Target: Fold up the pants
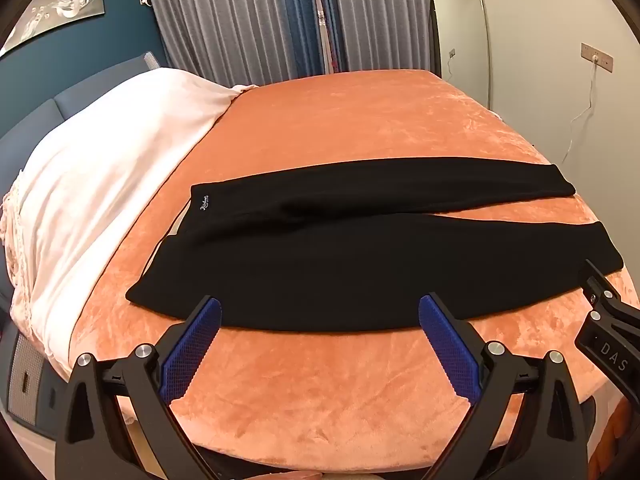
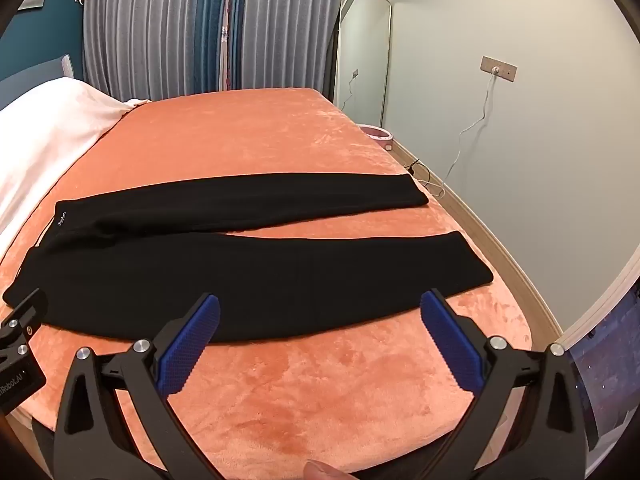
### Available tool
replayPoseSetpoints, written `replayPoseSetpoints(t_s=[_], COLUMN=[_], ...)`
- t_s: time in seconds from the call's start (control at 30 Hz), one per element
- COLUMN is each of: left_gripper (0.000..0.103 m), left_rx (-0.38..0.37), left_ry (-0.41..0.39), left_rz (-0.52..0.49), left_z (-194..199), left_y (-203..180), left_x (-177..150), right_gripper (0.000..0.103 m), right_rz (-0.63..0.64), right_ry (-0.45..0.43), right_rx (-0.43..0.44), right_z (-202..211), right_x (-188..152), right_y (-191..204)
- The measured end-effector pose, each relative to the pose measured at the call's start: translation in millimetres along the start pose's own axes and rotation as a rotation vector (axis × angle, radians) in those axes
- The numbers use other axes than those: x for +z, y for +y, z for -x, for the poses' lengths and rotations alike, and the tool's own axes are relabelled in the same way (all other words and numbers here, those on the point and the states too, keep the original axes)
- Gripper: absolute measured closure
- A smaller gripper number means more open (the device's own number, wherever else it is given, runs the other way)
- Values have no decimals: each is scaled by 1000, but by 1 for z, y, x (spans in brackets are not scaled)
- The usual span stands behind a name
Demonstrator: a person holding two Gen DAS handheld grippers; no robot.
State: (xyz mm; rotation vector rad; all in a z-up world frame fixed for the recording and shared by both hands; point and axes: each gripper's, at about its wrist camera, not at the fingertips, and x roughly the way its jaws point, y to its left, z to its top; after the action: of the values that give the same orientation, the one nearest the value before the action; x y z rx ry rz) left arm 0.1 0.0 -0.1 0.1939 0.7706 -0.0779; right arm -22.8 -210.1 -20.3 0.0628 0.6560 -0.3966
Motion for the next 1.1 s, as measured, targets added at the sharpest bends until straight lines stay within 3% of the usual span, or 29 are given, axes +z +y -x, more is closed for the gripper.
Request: replayPoseSetpoints(t_s=[1.1], left_gripper=[6], left_rx=[-13], left_ry=[-5], left_rz=[-5], left_z=[3], left_y=[-11], left_x=[1], right_gripper=[5], right_rz=[13], right_ry=[-13], right_rx=[15], right_z=[6], right_x=[1], right_y=[3])
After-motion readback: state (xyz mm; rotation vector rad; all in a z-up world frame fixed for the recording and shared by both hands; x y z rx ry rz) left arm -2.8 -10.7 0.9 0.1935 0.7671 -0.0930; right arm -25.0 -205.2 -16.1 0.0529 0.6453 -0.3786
